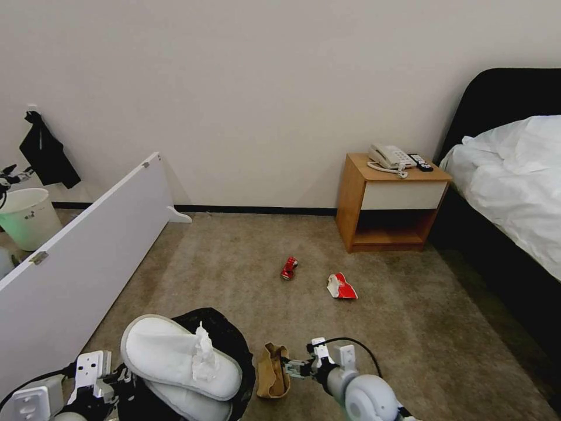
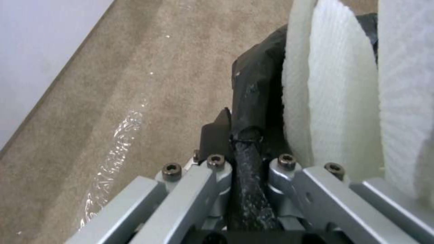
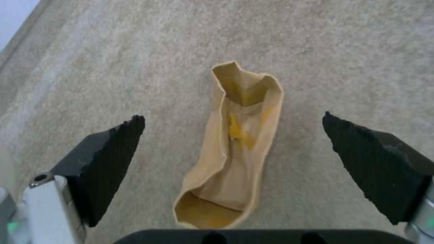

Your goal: Pick up the trash bin, then pick up the garbage from the floor and place it into the trash bin.

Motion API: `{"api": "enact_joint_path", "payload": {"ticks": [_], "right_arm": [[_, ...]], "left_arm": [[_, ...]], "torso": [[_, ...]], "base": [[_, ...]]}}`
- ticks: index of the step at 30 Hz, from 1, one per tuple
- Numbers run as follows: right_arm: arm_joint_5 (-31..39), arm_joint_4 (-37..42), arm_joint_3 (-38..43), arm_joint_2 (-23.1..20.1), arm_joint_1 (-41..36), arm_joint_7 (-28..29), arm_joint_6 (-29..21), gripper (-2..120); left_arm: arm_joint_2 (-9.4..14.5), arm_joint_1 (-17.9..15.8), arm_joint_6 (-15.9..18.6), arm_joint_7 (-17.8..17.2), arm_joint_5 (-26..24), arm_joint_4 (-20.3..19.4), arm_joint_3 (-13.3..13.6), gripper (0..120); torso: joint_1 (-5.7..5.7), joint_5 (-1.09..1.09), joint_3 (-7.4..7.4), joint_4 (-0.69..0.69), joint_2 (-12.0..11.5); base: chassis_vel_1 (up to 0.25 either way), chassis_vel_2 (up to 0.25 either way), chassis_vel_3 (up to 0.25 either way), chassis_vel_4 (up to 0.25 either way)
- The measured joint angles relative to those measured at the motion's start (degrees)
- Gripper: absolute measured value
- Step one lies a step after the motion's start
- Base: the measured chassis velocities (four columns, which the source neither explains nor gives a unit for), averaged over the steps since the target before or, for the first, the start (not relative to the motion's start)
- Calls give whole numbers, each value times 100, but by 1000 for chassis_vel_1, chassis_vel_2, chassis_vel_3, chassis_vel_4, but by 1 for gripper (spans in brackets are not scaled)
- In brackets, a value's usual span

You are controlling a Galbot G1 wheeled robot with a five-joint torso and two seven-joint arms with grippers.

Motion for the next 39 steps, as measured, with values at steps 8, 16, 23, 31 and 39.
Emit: {"api": "enact_joint_path", "payload": {"ticks": [8, 16, 23, 31, 39], "right_arm": [[1, -533, -98, 396, 278, 224, -176, 100], [-135, -870, -62, 585, 439, 403, -258, 100], [-173, -980, 0, 637, 541, 492, -303, 100], [-175, -1181, -1, 756, 741, 494, -308, 100], [-132, -1451, -68, 863, 977, 483, -340, 100]], "left_arm": [[-3, -4, 0, 1, -2, 0, 9, 4], [-2, -4, 0, 5, -4, 0, 3, 4], [-1, -16, 0, 7, -5, 0, 15, 4], [3, -8, 0, 8, -6, 0, 18, 4], [6, -14, 0, 9, -11, 0, 16, 4]], "torso": [[0, 0, 0, 0, 0], [0, 0, 0, 0, 0], [0, 0, 0, -1, 0], [0, 1, 0, 0, 0], [0, 1, 0, 0, 0]], "base": [[0, 0, 0, 0], [0, 0, 0, 0], [0, 0, 0, 0], [0, 0, 0, 0], [0, 0, 0, 0]]}}
